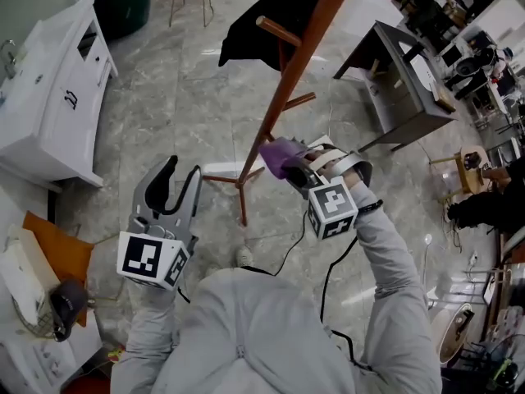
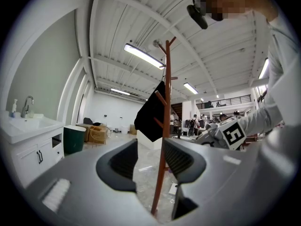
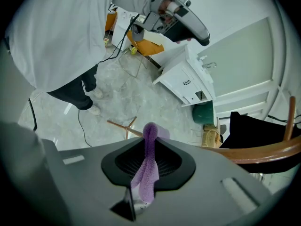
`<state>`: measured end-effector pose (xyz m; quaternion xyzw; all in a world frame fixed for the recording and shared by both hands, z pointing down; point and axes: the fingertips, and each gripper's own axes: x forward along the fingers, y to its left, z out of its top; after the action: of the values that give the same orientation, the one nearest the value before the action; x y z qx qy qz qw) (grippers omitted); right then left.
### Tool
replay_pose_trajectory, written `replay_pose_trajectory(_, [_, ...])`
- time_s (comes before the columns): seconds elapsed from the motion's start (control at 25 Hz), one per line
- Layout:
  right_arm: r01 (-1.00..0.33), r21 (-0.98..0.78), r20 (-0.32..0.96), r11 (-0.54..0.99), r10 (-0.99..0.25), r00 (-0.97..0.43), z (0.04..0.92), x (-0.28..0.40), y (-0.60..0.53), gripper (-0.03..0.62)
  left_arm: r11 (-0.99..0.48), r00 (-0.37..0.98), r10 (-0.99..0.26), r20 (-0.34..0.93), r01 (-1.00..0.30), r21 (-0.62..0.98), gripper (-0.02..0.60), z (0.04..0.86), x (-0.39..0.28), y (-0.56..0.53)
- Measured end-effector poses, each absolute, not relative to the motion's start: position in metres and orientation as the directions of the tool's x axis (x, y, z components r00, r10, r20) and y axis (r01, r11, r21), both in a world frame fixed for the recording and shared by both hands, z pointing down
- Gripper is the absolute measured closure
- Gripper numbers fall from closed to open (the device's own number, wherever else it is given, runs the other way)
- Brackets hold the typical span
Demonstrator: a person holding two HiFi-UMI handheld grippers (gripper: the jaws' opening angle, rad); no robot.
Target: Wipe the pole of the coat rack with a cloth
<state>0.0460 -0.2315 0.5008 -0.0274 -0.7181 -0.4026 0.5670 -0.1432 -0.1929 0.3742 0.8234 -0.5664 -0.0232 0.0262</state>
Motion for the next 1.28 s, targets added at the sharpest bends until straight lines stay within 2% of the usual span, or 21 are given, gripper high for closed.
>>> replay_pose_trajectory(0.4, [0.405, 0.575, 0.815, 0.711, -0.453, -0.363, 0.485, 0.071, -0.178, 0.540, -0.459, 0.459, -0.888, -0.021, -0.887, 0.058, 0.403, 0.371, -0.111, -0.196])
replay_pose_trajectory(0.76, [0.144, 0.634, 0.743, 0.760, -0.547, -0.385, 0.482, 0.101, -0.147, 0.540, -0.538, 0.538, -0.843, -0.017, -0.842, 0.046, 0.403, 0.367, -0.083, -0.198])
replay_pose_trajectory(1.0, [-0.124, 0.675, 0.627, 0.728, -0.653, -0.425, 0.457, 0.106, -0.142, 0.540, -0.566, 0.565, -0.825, -0.020, -0.824, 0.044, 0.403, 0.364, -0.075, -0.202])
replay_pose_trajectory(1.28, [-0.522, 0.667, 0.311, 0.532, -0.835, -0.454, 0.391, 0.123, -0.154, 0.540, -0.574, 0.574, -0.819, -0.023, -0.818, 0.041, 0.403, 0.359, -0.069, -0.205])
